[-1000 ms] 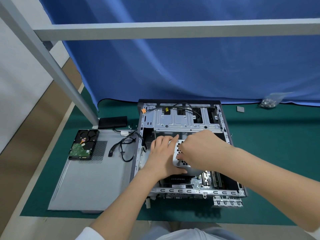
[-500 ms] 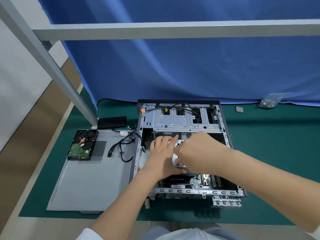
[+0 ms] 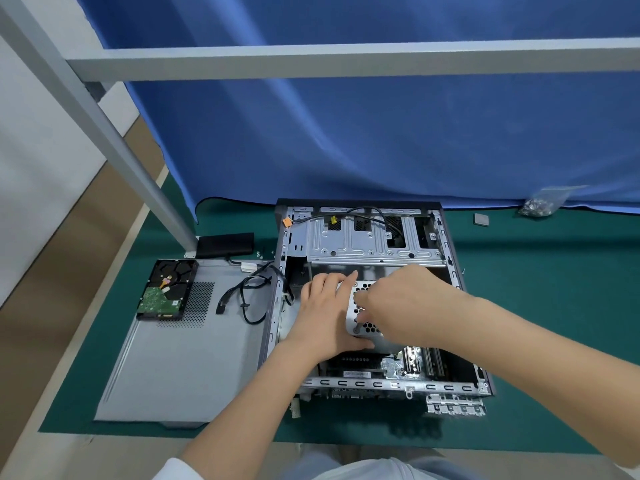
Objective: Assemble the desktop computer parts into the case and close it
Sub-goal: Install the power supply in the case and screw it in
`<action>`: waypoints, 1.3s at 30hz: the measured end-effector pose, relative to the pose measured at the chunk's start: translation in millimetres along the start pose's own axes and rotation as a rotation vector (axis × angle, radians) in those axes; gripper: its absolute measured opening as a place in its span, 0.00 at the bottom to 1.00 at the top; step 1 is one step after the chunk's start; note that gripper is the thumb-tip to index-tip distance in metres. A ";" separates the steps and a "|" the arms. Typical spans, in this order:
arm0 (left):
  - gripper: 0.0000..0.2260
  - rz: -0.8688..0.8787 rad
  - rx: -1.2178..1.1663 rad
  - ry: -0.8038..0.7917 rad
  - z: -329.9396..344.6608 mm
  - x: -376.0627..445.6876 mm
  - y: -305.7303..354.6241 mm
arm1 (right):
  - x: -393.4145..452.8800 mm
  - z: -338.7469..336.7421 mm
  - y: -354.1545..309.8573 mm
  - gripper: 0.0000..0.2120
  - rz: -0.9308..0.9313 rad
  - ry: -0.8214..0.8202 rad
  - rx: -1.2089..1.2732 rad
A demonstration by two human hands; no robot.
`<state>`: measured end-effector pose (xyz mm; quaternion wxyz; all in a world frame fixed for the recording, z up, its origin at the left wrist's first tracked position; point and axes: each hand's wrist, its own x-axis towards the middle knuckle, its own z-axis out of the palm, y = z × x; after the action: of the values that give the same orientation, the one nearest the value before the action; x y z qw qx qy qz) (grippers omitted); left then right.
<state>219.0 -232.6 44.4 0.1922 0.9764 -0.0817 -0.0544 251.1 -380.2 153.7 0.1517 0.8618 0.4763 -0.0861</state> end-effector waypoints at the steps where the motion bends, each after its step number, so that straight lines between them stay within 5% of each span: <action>1: 0.53 -0.001 0.012 -0.002 0.0 0.2 0.2 | 0.6 -1.0 -2.5 0.07 -0.018 0.008 -0.043; 10: 0.53 -0.019 -0.010 -0.003 1.1 0.2 1.1 | 2.4 1.0 0.1 0.20 0.004 -0.065 0.074; 17: 0.52 -0.023 -0.012 -0.016 2.1 0.9 0.0 | 9.6 -7.5 -13.8 0.07 0.068 -0.047 0.045; 25: 0.53 -0.023 0.000 -0.001 3.5 1.8 -0.3 | 6.5 -6.6 -6.3 0.20 0.043 -0.124 0.041; 30: 0.52 -0.030 -0.021 -0.024 2.3 1.7 0.3 | 6.2 -6.3 -8.7 0.03 0.006 -0.042 0.102; 39: 0.52 -0.018 0.005 -0.022 0.7 0.0 1.0 | 8.9 -1.8 -7.8 0.14 0.125 -0.084 0.211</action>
<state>218.8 -233.8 44.2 0.1884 0.9769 -0.0752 -0.0669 249.2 -368.6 151.4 0.0850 0.8967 0.4031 -0.1620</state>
